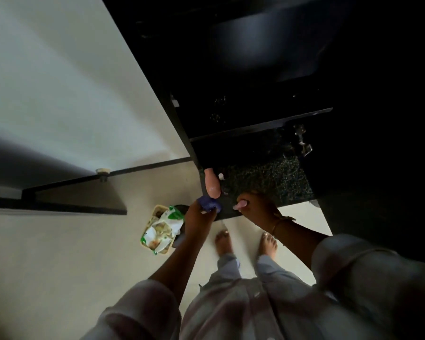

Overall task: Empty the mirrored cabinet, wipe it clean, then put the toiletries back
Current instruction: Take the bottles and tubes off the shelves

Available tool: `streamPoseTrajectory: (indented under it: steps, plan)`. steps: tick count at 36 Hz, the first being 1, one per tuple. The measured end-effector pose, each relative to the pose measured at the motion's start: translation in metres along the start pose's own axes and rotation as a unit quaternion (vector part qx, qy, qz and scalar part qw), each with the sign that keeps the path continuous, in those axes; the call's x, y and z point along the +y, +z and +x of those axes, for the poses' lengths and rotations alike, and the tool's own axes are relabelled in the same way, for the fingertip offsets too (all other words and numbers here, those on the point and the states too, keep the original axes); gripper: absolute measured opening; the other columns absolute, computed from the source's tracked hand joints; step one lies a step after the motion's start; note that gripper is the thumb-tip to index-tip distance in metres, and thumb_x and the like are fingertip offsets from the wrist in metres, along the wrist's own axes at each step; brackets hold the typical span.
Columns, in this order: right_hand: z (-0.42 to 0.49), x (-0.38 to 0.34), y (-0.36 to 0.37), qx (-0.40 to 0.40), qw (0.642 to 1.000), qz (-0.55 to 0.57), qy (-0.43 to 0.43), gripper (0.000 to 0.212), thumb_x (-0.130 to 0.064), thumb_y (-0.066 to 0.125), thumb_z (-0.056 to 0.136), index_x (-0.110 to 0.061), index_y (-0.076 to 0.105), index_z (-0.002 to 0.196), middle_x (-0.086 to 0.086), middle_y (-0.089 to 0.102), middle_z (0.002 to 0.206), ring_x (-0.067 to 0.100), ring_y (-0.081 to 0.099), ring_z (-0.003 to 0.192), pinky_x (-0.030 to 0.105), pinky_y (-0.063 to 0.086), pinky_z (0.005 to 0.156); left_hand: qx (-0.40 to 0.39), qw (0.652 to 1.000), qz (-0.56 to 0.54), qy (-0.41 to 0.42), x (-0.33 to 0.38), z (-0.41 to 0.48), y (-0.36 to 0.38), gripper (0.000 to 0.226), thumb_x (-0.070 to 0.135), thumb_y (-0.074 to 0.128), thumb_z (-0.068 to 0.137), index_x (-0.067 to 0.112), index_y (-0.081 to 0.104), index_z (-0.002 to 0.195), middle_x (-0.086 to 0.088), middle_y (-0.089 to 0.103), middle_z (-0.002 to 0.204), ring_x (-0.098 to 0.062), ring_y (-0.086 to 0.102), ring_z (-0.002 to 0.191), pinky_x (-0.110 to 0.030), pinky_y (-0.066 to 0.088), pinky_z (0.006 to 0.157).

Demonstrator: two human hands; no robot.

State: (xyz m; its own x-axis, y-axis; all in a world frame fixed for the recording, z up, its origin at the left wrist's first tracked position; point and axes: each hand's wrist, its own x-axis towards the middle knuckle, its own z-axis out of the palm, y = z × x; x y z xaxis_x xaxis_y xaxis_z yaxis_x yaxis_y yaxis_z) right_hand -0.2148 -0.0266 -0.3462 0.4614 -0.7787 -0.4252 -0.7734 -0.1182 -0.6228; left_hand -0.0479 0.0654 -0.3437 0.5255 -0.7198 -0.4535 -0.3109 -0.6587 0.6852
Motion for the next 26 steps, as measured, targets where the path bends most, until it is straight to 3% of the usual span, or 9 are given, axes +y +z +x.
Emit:
streamPoseTrajectory:
  steps: [3,5,7,10,14,17,23,26]
  plan:
    - [0.004,0.003,0.008,-0.022,1.0,0.018,0.013,0.018,-0.017,0.066,0.079,-0.018,0.056,0.065,0.002,0.053,0.068,0.018,0.051,0.07,0.027,0.034,0.059,-0.003,1.0,0.006,-0.008,-0.006,0.004,0.009,0.021,0.014,0.071,0.079,0.01,0.065,0.099,0.005,0.061,0.083,-0.01,0.056,0.076,-0.014,0.035,0.057]
    - [0.007,0.006,0.012,-0.039,0.998,0.023,0.034,0.002,-0.018,0.066,0.08,-0.017,0.066,0.081,0.007,0.065,0.085,0.019,0.059,0.084,0.026,0.042,0.067,-0.013,1.0,0.006,-0.019,-0.015,0.008,0.014,0.021,0.021,0.071,0.079,0.015,0.066,0.099,0.008,0.066,0.087,-0.008,0.061,0.078,-0.017,0.044,0.064]
    - [0.011,0.011,0.016,-0.054,0.997,0.033,0.051,0.02,-0.019,0.067,0.083,-0.011,0.069,0.101,0.012,0.068,0.106,0.026,0.062,0.099,0.032,0.05,0.081,-0.013,0.999,0.009,-0.028,-0.02,0.011,0.017,0.024,0.029,0.071,0.079,0.017,0.065,0.1,0.009,0.068,0.09,-0.008,0.064,0.081,-0.02,0.046,0.066]
    - [0.018,0.012,0.019,-0.067,0.995,0.036,0.069,0.03,-0.021,0.068,0.084,-0.011,0.066,0.113,0.016,0.066,0.114,0.032,0.061,0.106,0.039,0.051,0.088,-0.001,0.999,0.002,-0.046,-0.016,0.012,0.017,0.028,0.028,0.071,0.083,0.013,0.06,0.104,0.008,0.062,0.089,-0.008,0.057,0.078,-0.006,0.034,0.058]
    - [0.029,0.016,0.026,-0.059,0.993,0.049,0.094,0.031,-0.026,0.065,0.087,-0.008,0.065,0.112,0.019,0.066,0.111,0.034,0.062,0.102,0.04,0.052,0.085,-0.009,1.0,0.018,-0.006,-0.011,0.014,0.017,0.008,0.021,0.067,0.084,0.02,0.062,0.091,0.016,0.064,0.085,0.003,0.059,0.075,-0.001,0.037,0.058]
    - [0.035,0.016,0.03,-0.054,0.991,0.069,0.102,0.031,-0.029,0.06,0.092,-0.007,0.065,0.113,0.019,0.066,0.109,0.033,0.063,0.1,0.036,0.051,0.082,-0.004,0.999,0.019,0.025,-0.015,0.014,0.02,0.008,0.023,0.069,0.082,0.021,0.066,0.09,0.013,0.067,0.084,0.009,0.06,0.076,-0.001,0.038,0.062]
    - [0.046,0.023,0.039,-0.053,0.989,0.077,0.119,0.039,-0.04,0.052,0.091,-0.005,0.066,0.101,0.019,0.066,0.091,0.026,0.06,0.076,0.029,0.039,0.065,0.0,0.998,0.015,0.056,-0.021,0.013,0.03,0.018,0.03,0.073,0.081,0.023,0.063,0.094,0.007,0.068,0.085,-0.007,0.065,0.078,-0.021,0.051,0.066]
    - [0.05,0.021,0.037,-0.047,0.988,0.076,0.126,0.032,-0.032,0.057,0.092,-0.002,0.065,0.101,0.016,0.061,0.082,0.026,0.056,0.074,0.03,0.037,0.065,0.014,0.997,0.017,0.075,-0.024,0.011,0.033,0.021,0.031,0.075,0.081,0.023,0.061,0.095,0.006,0.067,0.086,-0.007,0.063,0.075,-0.028,0.054,0.065]
